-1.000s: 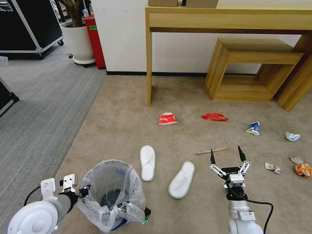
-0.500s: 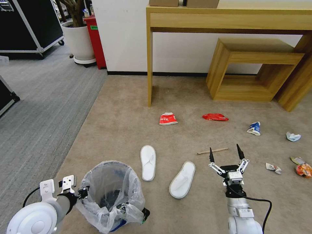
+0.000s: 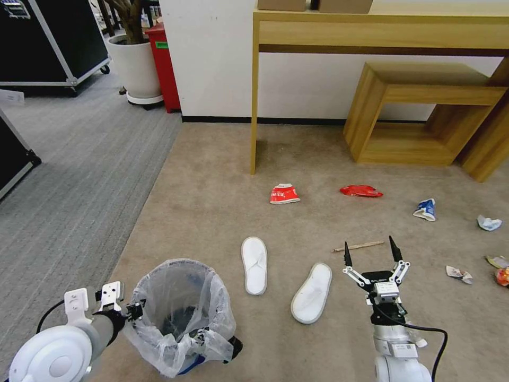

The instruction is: Pick up the trash bin and place the garbage on the floor into it.

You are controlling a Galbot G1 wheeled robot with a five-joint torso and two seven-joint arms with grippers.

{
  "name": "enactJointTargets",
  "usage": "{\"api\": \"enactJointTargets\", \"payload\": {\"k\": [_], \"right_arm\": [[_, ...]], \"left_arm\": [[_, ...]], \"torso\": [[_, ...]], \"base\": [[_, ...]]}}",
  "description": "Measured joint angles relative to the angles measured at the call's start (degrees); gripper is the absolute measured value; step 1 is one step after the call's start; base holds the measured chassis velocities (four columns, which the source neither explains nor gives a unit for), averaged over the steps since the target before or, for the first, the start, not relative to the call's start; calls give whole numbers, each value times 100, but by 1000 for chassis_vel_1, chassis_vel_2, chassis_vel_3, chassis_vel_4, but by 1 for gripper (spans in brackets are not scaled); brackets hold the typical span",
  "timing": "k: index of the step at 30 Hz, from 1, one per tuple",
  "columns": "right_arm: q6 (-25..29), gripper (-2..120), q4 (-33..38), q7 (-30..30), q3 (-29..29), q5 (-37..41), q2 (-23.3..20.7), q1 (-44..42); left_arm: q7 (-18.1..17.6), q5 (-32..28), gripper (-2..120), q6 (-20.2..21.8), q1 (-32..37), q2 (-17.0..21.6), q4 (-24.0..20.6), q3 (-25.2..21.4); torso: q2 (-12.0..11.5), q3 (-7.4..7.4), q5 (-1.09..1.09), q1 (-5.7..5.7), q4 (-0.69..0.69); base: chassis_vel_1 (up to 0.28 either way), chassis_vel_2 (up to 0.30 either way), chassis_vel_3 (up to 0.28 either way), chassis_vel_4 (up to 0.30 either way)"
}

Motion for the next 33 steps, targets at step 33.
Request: {"api": "enactJointTargets", "payload": {"k": [33], "right_arm": [[-236, 100, 39, 829, -2, -510, 0, 3]], "left_arm": [[74, 60, 0, -30, -131, 6, 100, 161]], "torso": [[0, 0, -1, 0, 0]], "base": [[33, 30, -30, -32]]}}
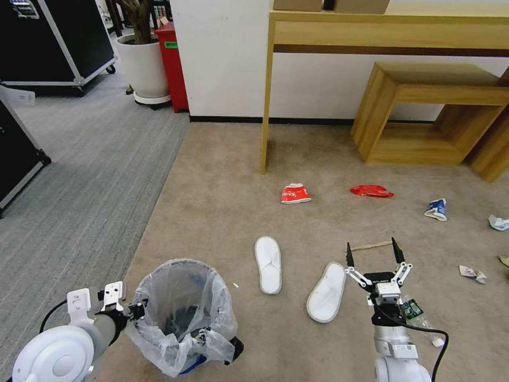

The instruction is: Pick up the trash bin and place the garbage on the floor into it.

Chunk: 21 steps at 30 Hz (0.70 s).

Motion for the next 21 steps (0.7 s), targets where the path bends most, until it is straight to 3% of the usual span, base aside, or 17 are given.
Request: {"api": "enactJointTargets", "payload": {"k": [6, 21], "right_arm": [[-75, 100, 46, 168, -19, -91, 0, -23], [39, 100, -76, -165, -17, 52, 0, 30]], "left_arm": [[-5, -10, 0, -1, -37, -1, 11, 43], [-4, 25, 0, 0, -102, 3, 108, 162]], "torso": [[0, 0, 0, 0, -1], [0, -1, 0, 0, 0]], "base": [[0, 0, 0, 0], [-10, 9, 12, -8]]}}
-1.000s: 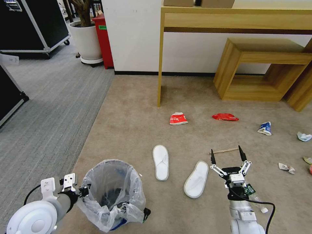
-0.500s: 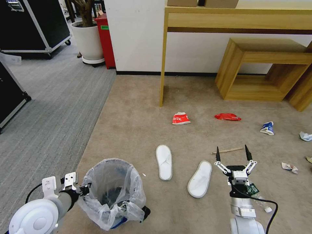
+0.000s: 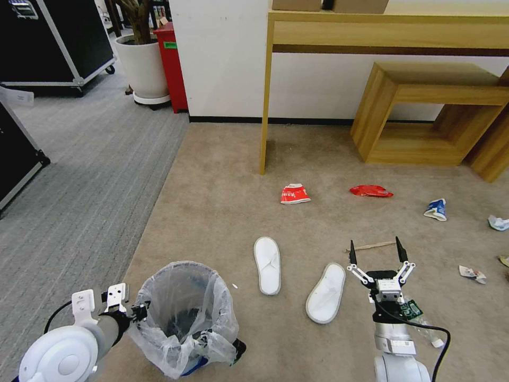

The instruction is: Pick up the trash bin and place the garbage on the floor into it.

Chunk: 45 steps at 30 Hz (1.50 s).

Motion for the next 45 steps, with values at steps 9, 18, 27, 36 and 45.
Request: {"api": "enactJointTargets", "payload": {"k": [9, 18, 27, 36, 45], "right_arm": [[8, 100, -19, -48, -3, -18, 0, 21], [28, 100, -48, -26, 10, 10, 0, 40], [-63, 100, -26, 124, 12, 57, -65, 80], [-457, 100, 107, 686, -22, -47, -390, 60], [-801, 100, 250, 851, 18, 37, -1074, -137]], "left_arm": [[-4, -5, 0, -7, -49, 13, 3, 53], [3, 6, 0, -10, -68, -10, 62, 76], [6, -1, 0, -13, -141, -24, 89, 123], [8, 47, 0, -15, -112, -87, 64, 158], [246, 292, 0, -24, -3, -186, 23, 197]], "torso": [[0, 1, 1, 2, 0], [0, 1, 0, 2, 0], [0, 0, 0, 1, 0], [0, 0, 0, 0, 0], [0, 0, 1, 0, 0]], "base": [[-138, 133, 135, -129], [-75, 64, 59, -71], [0, 0, 0, 0], [0, 0, 0, 0], [0, 0, 0, 0]]}}
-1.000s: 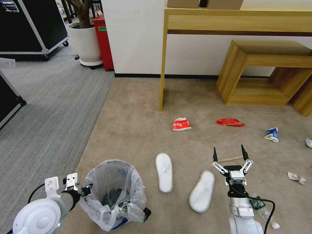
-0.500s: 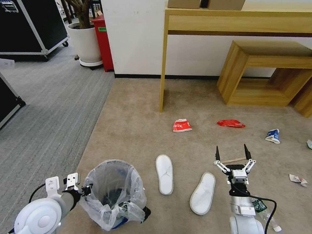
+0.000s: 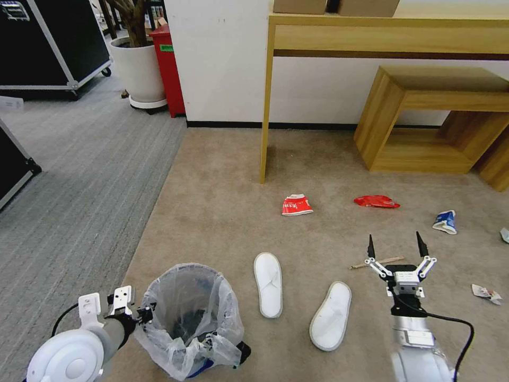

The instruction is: Pick up the trash bin and place the garbage on the floor into it.

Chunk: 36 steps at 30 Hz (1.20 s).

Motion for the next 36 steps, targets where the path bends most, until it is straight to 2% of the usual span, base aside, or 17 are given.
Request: {"api": "enactJointTargets", "payload": {"k": [6, 12, 14, 16, 18, 19, 20, 22, 23, 25, 26, 27, 30, 31, 34, 36], "right_arm": [[-502, 100, 174, 20, 15, 522, -449, -162], [-855, 100, 276, -3, -65, 827, -637, -331], [-1203, 100, 332, 147, -116, 1098, -737, -470], [-1224, 100, 335, 158, -119, 1117, -743, -477], [-1892, 100, 509, 406, -187, 1785, -956, -728], [-1892, 100, 509, 406, -187, 1785, -956, -728], [-2282, 100, 638, 600, -209, 2160, -1133, -868], [-3447, 100, 886, 1776, -293, 3022, -1691, -1053], [-3447, 100, 886, 1776, -293, 3022, -1691, -1053], [-4211, 100, 1064, 2532, -344, 3744, -1960, -1112], [-4644, 100, 1229, 2951, -373, 4354, -2135, -1133], [-4644, 100, 1229, 2951, -373, 4354, -2135, -1133], [-5222, 100, 1337, 3360, -416, 5447, -2328, -1032], [-5222, 100, 1337, 3360, -416, 5447, -2328, -1032], [-5520, 100, 1270, 3394, -563, 6222, -2432, -829], [-5620, 100, 1187, 3390, -620, 6402, -2462, -741]], "left_arm": [[68, 60, 0, -14, 73, -42, -48, -65], [99, 125, 0, -14, 163, -79, -85, -95], [113, 155, 0, -14, 240, -70, -97, -142], [114, 157, 0, -14, 247, -68, -98, -145], [117, 170, 0, -15, 329, -31, -122, -202], [117, 170, 0, -15, 329, -31, -122, -202], [117, 172, 0, -14, 363, -11, -144, -231], [118, 177, 0, -14, 409, 22, -168, -264], [118, 177, 0, -14, 409, 22, -168, -264], [118, 200, 0, -14, 431, 25, -169, -268], [119, 223, 0, -15, 446, 19, -167, -267], [119, 223, 0, -15, 446, 19, -167, -267], [140, 301, 0, -14, 479, -26, -148, -247], [140, 301, 0, -14, 479, -26, -148, -247], [152, 361, 0, -13, 491, -69, -135, -211], [153, 379, 0, -13, 491, -79, -122, -201]], "torso": [[0, 0, 0, 0, 0], [0, 0, 0, 0, 0], [0, 0, -1, 0, 0], [0, 0, -1, 0, 0], [0, 0, 1, 0, 0], [0, 0, 1, 0, 0], [0, 0, 1, 0, -1], [0, 0, -1, 0, 0], [0, 0, -1, 0, 0], [0, 0, -1, 0, 0], [0, 0, -1, 0, -1], [0, 0, -1, 0, -1], [0, 0, -1, 0, 0], [0, 0, -1, 0, 0], [0, 0, -1, 0, 0], [0, 0, -1, 0, 0]], "base": [[0, 0, 0, 0], [0, 0, 0, 0], [0, 0, 0, 0], [0, 0, 0, 0], [0, 0, 0, 0], [0, 0, 0, 0], [0, 0, 0, 0], [0, 0, 0, 0], [0, 0, 0, 0], [0, 0, 0, 0], [0, 0, 0, 0], [0, 0, 0, 0], [0, 0, 0, 0], [0, 0, 0, 0], [0, 0, 0, 0], [0, 0, 0, 0]]}}
